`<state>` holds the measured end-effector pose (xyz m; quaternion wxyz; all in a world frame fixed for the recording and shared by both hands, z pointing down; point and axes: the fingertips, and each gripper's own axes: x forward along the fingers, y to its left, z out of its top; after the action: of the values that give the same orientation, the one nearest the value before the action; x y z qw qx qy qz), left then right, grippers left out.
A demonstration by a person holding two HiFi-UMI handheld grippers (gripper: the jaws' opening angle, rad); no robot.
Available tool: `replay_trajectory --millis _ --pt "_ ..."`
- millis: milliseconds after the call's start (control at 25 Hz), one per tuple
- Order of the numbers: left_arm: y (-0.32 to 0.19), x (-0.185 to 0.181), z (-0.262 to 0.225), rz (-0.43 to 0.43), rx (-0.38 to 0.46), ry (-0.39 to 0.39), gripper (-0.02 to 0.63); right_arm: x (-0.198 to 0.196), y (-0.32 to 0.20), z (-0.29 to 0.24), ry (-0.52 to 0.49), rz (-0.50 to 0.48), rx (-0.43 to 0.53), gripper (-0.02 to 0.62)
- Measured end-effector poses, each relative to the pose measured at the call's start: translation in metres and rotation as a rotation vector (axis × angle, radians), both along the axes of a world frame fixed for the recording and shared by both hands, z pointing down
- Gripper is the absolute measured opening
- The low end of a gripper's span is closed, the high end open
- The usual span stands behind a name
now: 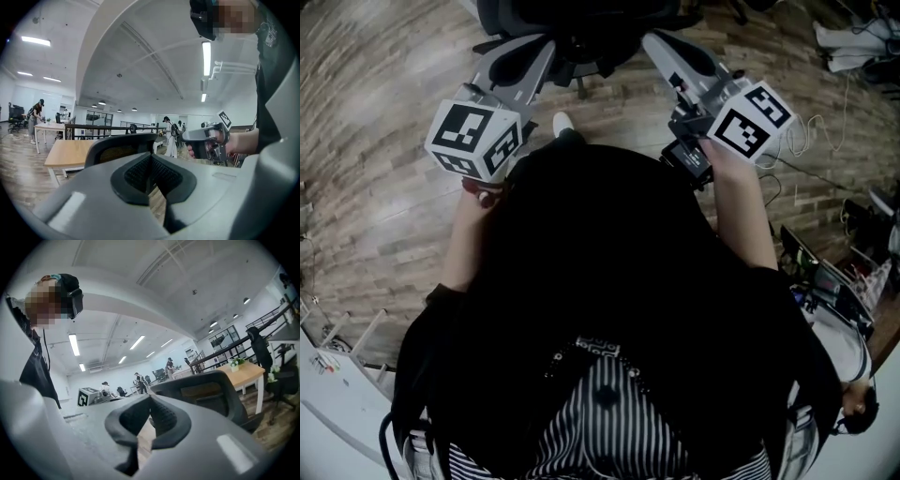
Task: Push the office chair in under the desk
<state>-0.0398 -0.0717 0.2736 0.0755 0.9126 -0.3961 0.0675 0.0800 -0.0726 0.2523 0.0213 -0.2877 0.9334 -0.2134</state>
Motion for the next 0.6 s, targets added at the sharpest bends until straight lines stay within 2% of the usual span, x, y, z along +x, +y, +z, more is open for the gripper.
replay_trajectory --millis 160,280,360,440,480,520,600 --pt "-0.044 -0.016 0.011 -0.032 -0.028 -0.014 0.005 0.014 -0.042 0.009 0.046 0.058 -0.004 0.0" --pt "-0.056 -0.035 0.032 -0.091 -0.072 -0.029 0.005 0.029 -0.055 0.023 0.088 0.107 -0.017 0.0" --pt "-0.063 -0.049 0.049 -0.137 -0.119 -0.025 0.005 0.038 -0.064 0.034 0.15 0.146 -0.011 0.001" --pt "-0.072 -0.059 0.058 -0.158 -0.143 -0.046 0.021 0.044 -0.071 0.045 0.256 0.175 0.015 0.009" --pt "-0.076 -0.063 0.061 -0.157 -0.153 -0.065 0.111 0.045 -0.074 0.05 0.292 0.185 0.015 0.067" --pt "-0.08 -0.067 0.066 -0.155 -0.166 -0.083 0.189 0.047 -0.078 0.054 0.301 0.198 0.001 0.097" --pt "-0.093 -0.076 0.077 -0.171 -0.191 -0.097 0.315 0.053 -0.091 0.06 0.29 0.235 -0.037 0.179"
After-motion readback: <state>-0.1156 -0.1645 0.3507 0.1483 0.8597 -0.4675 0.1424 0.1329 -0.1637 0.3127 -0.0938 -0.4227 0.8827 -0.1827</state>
